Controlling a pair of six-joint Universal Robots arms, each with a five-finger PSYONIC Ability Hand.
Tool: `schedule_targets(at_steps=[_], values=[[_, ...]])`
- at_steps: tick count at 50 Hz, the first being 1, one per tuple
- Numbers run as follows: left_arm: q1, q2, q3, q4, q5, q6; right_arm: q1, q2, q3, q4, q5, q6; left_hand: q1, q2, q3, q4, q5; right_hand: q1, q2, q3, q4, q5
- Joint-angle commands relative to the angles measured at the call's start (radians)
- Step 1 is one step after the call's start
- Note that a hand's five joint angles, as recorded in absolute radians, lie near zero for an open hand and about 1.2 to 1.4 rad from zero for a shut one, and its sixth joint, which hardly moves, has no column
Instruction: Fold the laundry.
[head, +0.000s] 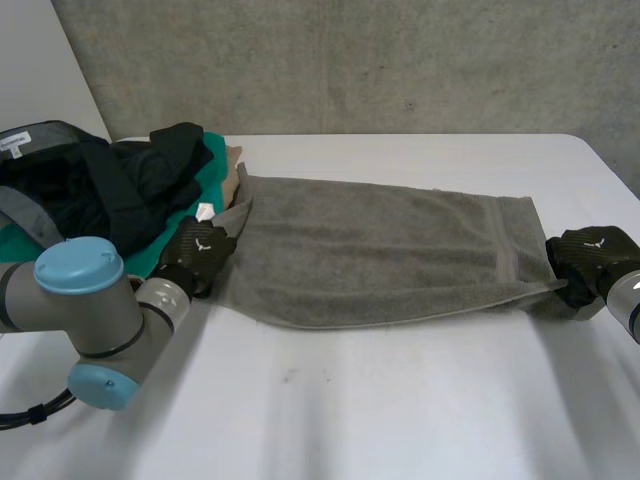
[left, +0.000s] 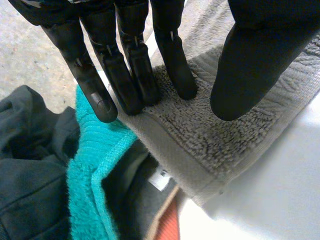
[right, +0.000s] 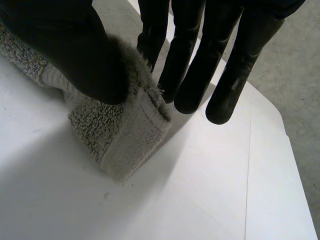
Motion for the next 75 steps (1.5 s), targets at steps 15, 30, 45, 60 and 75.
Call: schedule_targets(at_steps=[15,30,45,60,75], values=[[0.004,-0.042,0.056,0.031,0.004,0.002,-0.001,0.000,0.003,0.001,0.001,-0.003,-0.343,-0.348,-0.336,-0.348,-0.341,0.404,0.222,0.211,0.210,0.220],[0.001,-0.107,0.147,0.032,0.006,0.022,0.003,0.001,0.003,0.001,0.000,-0.006,-0.284,-0.289,-0.277,-0.290,-0.282,0.404,0.222,0.211,0.210,0.220],[-0.003,-0.189,0.272,0.031,0.004,0.065,-0.001,0.015,0.000,0.001,0.000,-0.008,0.452,0.447,0.458,0.446,0.454,0.404,0.222,0.211,0.210,0.220],[-0.012,0.246,-0.073,-0.202,-0.019,0.060,-0.007,-0.066,-0.006,0.180,0.009,-0.225,0.467,0.462,0.474,0.461,0.469,0.404,0.222,0.211,0.210,0.220],[-0.064,0.651,-0.343,-0.886,-0.189,0.011,-0.238,-0.309,0.123,0.582,0.009,-0.732,0.467,0.462,0.474,0.461,0.469,0.404,0.222,0.211,0.210,0.220]])
